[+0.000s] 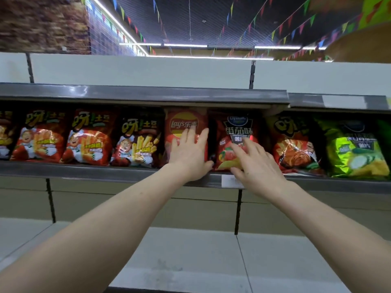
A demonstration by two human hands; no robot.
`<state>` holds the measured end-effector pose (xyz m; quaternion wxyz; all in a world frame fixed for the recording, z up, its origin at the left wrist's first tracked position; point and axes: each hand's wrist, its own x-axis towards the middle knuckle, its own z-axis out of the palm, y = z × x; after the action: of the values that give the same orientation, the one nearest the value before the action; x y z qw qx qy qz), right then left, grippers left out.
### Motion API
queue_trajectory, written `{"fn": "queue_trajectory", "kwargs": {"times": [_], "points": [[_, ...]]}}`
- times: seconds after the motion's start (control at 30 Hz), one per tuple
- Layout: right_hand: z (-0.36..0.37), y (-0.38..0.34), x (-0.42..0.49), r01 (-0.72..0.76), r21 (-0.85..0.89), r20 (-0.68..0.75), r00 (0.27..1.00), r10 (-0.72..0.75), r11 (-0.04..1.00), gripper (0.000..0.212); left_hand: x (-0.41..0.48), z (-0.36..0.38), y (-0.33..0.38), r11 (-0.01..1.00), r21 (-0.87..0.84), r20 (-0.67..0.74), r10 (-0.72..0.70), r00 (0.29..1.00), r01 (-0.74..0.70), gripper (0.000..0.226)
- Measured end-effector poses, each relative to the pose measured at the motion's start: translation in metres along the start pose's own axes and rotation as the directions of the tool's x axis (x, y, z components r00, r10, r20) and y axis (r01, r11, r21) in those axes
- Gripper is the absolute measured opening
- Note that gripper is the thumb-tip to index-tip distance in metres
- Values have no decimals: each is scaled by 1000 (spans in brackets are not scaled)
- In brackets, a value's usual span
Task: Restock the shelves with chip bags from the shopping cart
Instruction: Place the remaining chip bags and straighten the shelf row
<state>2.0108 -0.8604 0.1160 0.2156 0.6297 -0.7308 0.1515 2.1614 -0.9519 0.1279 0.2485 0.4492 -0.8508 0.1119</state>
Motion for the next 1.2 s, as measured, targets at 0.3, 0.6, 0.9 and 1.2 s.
{"fn": "queue_trajectory", "kwargs": {"times": [0.3, 0.6, 0.9, 1.2], "points": [[21, 37, 34, -24, 32, -85, 996, 27, 999, 67, 36, 23, 49, 977, 135, -99, 180, 979, -166, 64], [19, 48, 47, -112, 439, -148, 970, 194, 891, 57, 45, 32, 46, 988, -127, -166, 63, 984, -85, 58], [23, 44, 104, -437, 868, 249, 792, 557, 234, 53, 79, 28, 67, 980, -197, -117, -57, 992, 33, 48], [36, 39, 98, -207, 436, -308, 880, 361, 876, 42, 82, 34, 55, 998, 34, -303, 59, 951, -51, 53]]}}
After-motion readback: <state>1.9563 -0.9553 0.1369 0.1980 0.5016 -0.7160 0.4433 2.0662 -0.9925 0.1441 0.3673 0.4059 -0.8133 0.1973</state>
